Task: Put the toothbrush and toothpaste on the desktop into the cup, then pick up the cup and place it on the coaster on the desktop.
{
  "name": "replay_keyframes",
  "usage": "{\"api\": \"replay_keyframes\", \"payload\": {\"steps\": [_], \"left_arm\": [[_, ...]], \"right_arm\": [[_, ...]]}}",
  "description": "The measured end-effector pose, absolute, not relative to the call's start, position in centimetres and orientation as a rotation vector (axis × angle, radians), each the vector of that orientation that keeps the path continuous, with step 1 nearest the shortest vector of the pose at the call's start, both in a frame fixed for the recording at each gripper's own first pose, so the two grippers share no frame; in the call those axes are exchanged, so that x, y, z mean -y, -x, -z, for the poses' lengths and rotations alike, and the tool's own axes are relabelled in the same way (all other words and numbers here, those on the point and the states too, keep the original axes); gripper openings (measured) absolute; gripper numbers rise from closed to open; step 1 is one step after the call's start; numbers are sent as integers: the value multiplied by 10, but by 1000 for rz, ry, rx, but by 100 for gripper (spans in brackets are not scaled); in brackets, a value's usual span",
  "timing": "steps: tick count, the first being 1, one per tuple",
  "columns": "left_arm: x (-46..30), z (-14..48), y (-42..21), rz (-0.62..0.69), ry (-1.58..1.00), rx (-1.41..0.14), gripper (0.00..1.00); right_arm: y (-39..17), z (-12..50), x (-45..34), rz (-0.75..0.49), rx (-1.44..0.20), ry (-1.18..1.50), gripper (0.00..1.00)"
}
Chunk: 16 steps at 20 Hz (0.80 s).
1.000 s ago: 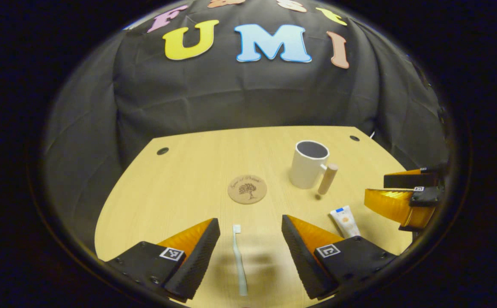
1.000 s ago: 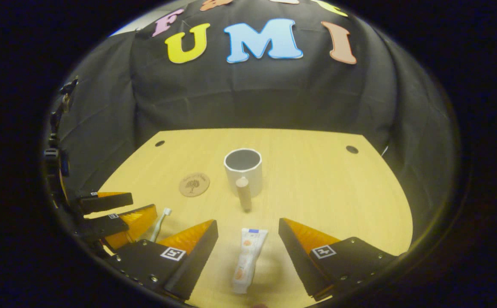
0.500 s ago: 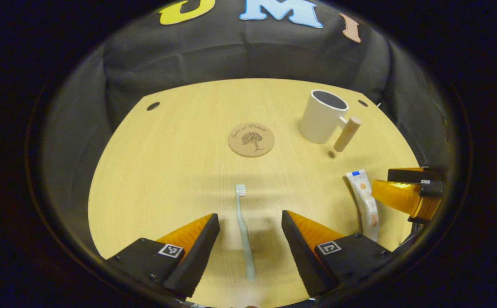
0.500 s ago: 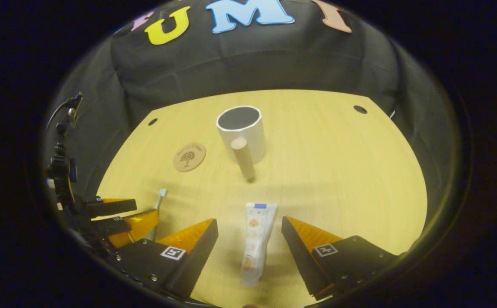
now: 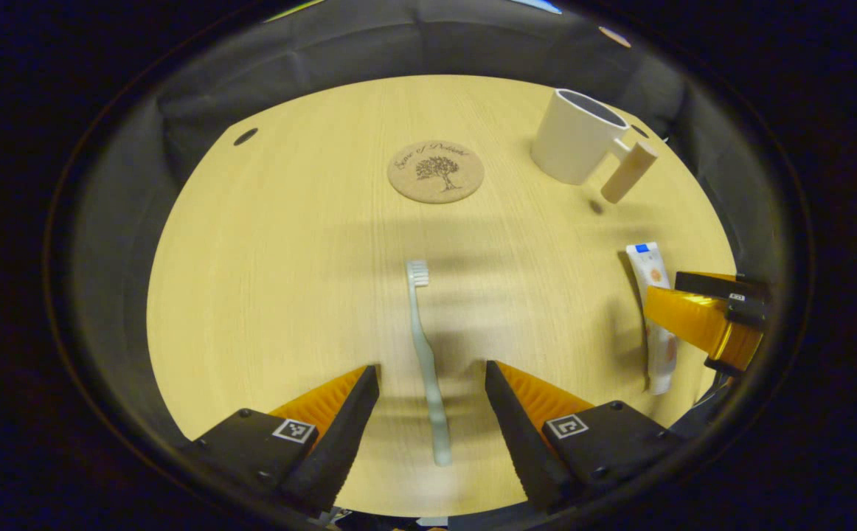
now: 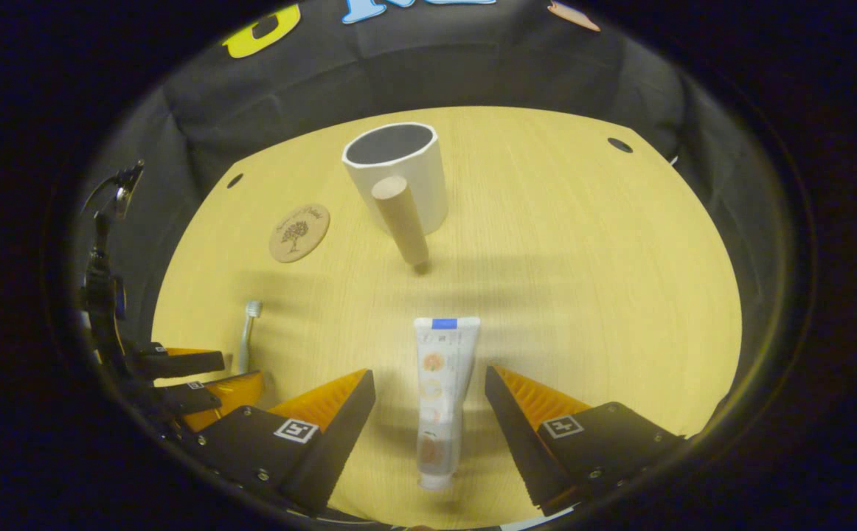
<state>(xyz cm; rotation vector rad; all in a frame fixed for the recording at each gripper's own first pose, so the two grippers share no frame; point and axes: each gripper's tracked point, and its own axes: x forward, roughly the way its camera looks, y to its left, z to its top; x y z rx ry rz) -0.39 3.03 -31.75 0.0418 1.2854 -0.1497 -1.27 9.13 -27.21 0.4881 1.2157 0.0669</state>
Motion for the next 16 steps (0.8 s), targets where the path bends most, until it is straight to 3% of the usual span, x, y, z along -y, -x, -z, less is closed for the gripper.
{"api": "replay_keyframes", "payload": {"steps": [8,9,10,11,13,14,15,16], "left_arm": [[-25,324,6,134,-11,-1313,97],[-24,324,5,138,-11,-1307,92],[-24,324,4,139,-14,-1306,87],[-24,323,4,141,-15,-1306,75],[-25,324,4,138,-12,-1302,64],[-25,324,4,140,-11,-1299,57],[-27,325,5,142,-12,-1298,56],[-26,325,3,144,-19,-1294,55]], "right_arm": [[19,298,-91,-30,-1267,-422,92],[18,299,-90,-25,-1260,-415,92],[19,301,-89,-18,-1268,-411,81],[19,300,-88,-20,-1271,-410,77],[21,301,-87,-23,-1277,-406,70],[22,303,-87,-25,-1276,-397,67],[23,297,-81,-12,-1278,-379,70],[27,305,-84,-19,-1286,-378,55]]}}
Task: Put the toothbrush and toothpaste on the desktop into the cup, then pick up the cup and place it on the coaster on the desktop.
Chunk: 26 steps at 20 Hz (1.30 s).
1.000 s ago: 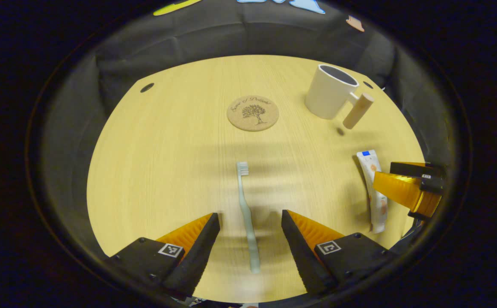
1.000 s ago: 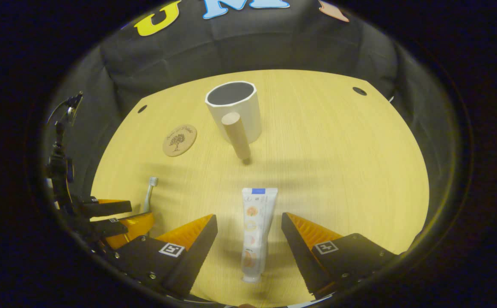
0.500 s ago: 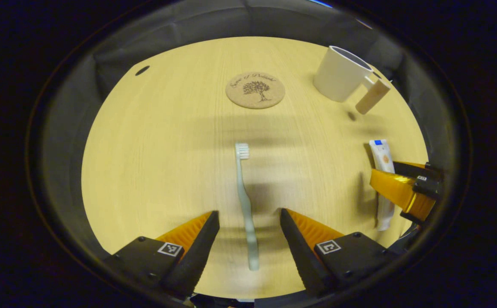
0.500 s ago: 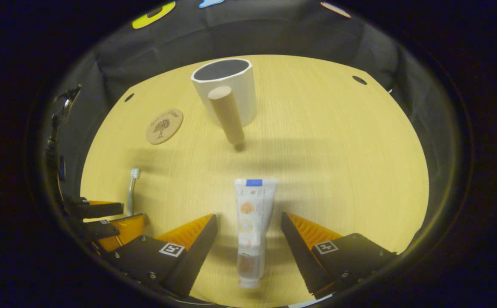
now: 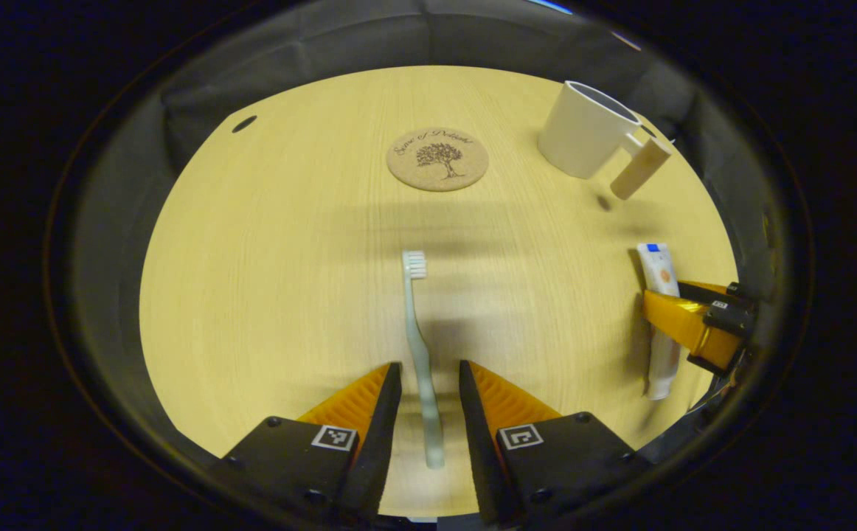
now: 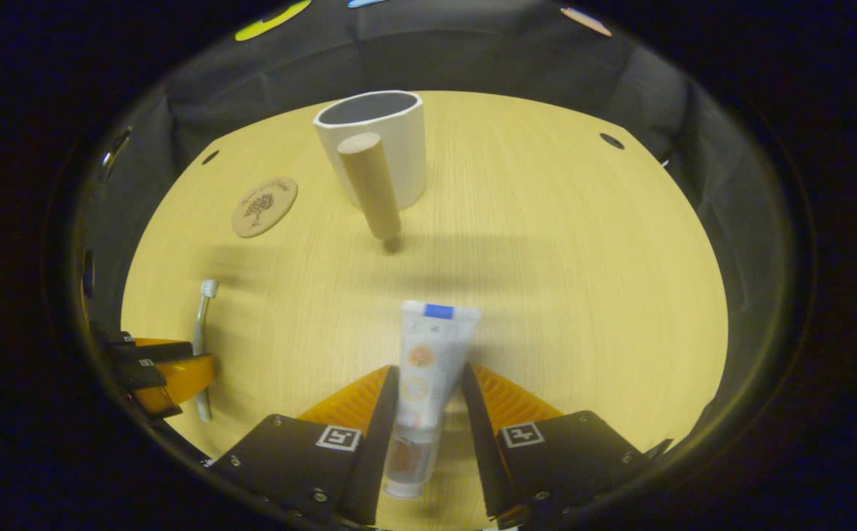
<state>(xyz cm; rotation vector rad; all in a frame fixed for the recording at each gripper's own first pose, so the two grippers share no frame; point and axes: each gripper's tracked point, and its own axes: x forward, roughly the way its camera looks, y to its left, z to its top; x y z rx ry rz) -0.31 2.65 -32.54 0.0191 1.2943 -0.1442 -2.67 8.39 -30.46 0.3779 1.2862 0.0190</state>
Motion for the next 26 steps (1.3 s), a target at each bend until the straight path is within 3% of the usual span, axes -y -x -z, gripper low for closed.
{"api": "replay_keyframes", "payload": {"steps": [3,4,5,12,17,26], "left_arm": [[-26,321,5,142,-24,-1286,29],[-27,323,3,138,-18,-1284,27],[-28,321,4,153,-21,-1279,15],[-27,319,-1,200,4,-1191,8],[-24,294,-10,203,29,-1058,7],[1,242,-34,235,148,-834,8]], "right_arm": [[26,309,-86,-26,-1287,-378,52],[27,305,-83,-21,-1275,-380,41],[27,303,-82,-27,-1275,-374,33],[22,301,-83,-70,-1206,-507,17],[17,282,-76,-69,-1112,-642,17],[-12,209,-61,-96,-847,-649,16]]}}
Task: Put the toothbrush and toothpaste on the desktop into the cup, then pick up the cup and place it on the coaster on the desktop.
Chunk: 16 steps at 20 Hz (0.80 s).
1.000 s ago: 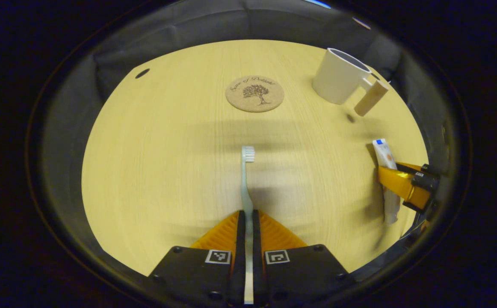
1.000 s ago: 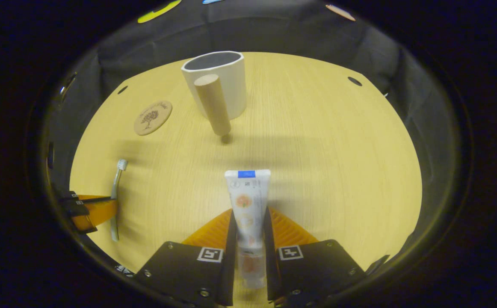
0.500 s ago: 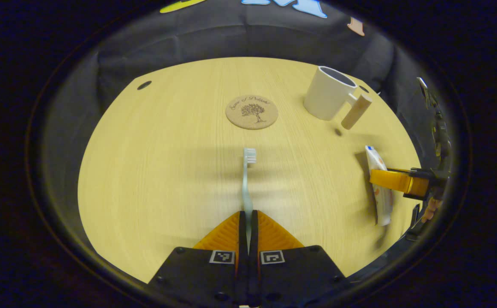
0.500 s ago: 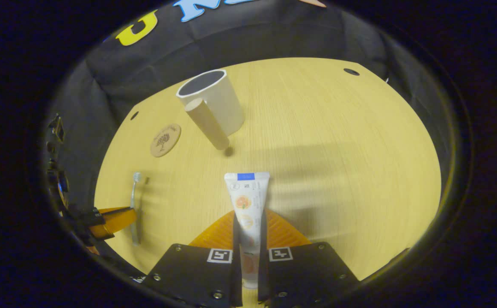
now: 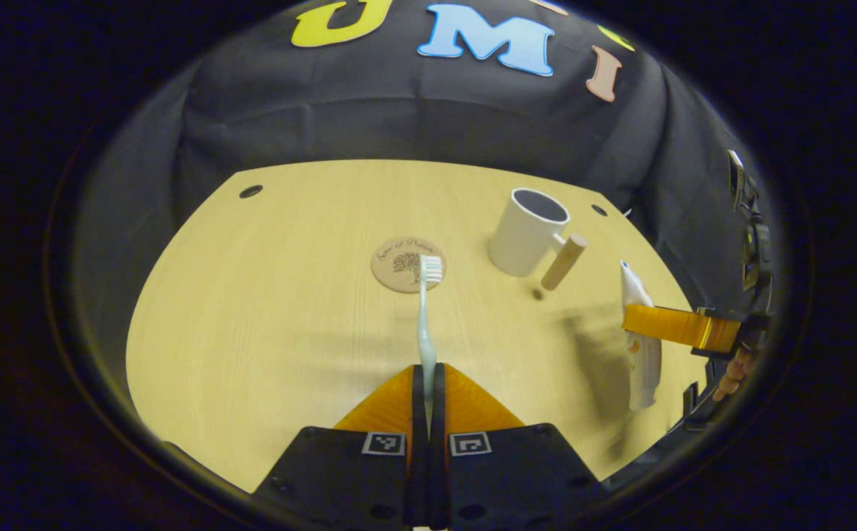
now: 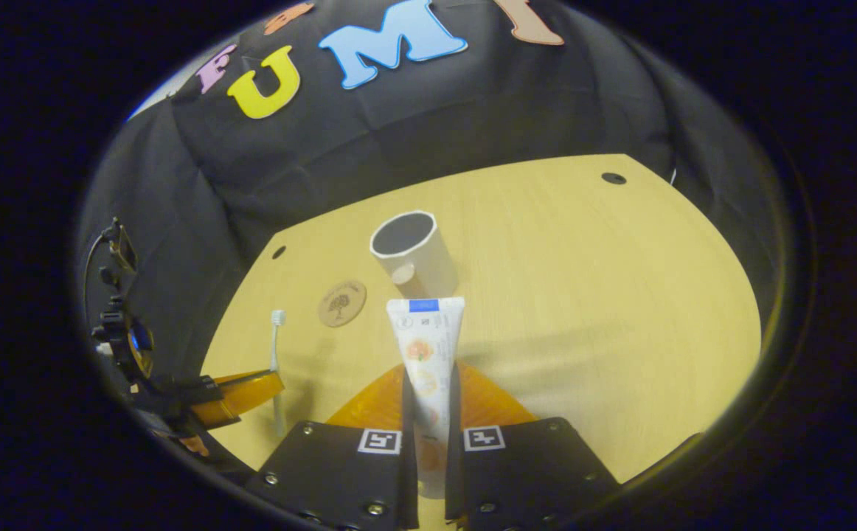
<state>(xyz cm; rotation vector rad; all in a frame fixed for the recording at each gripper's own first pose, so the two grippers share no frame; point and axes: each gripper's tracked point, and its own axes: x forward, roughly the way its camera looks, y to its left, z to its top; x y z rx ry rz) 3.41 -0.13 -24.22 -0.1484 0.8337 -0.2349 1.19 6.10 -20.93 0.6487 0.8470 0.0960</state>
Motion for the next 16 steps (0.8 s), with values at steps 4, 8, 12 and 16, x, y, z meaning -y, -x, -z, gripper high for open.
{"api": "replay_keyframes", "payload": {"steps": [4,8,12,16], "left_arm": [[4,218,-50,241,175,-733,8],[11,193,-71,250,199,-631,8],[14,180,-92,258,196,-551,8],[18,166,-114,263,237,-468,8]], "right_arm": [[-33,181,-55,-108,-730,-634,16],[-53,163,-48,-114,-624,-625,16],[-80,151,-46,-101,-549,-608,16],[-110,136,-39,-82,-449,-618,16]]}}
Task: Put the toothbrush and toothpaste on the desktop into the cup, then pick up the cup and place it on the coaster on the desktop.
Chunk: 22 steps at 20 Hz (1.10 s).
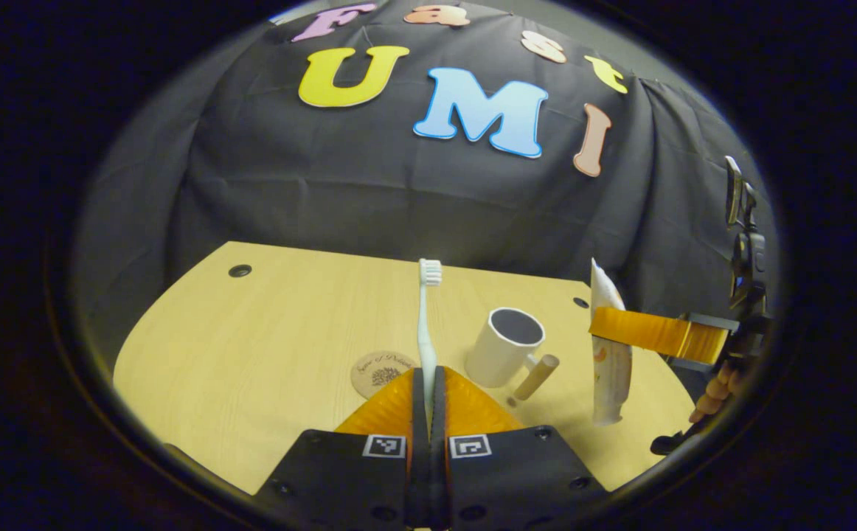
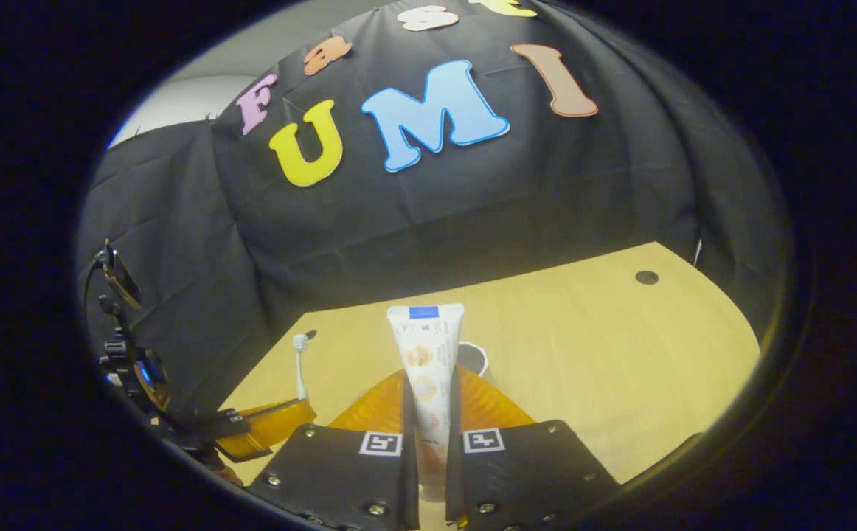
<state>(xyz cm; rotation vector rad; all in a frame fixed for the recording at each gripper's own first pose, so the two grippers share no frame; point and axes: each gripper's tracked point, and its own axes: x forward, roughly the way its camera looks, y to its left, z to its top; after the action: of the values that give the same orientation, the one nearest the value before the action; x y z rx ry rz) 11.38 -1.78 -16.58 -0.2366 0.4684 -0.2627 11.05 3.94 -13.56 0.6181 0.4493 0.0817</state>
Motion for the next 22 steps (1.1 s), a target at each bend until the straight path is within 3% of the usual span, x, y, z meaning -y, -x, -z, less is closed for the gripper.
{"api": "replay_keyframes", "payload": {"steps": [9,15,22], "left_arm": [[25,126,-157,283,303,-285,7],[22,125,-167,269,326,-268,7],[19,133,-170,280,303,-290,7]], "right_arm": [[-168,118,-23,-59,-240,-592,16],[-200,109,-16,-35,-135,-529,16],[-234,138,-25,-19,-161,-498,18]]}}
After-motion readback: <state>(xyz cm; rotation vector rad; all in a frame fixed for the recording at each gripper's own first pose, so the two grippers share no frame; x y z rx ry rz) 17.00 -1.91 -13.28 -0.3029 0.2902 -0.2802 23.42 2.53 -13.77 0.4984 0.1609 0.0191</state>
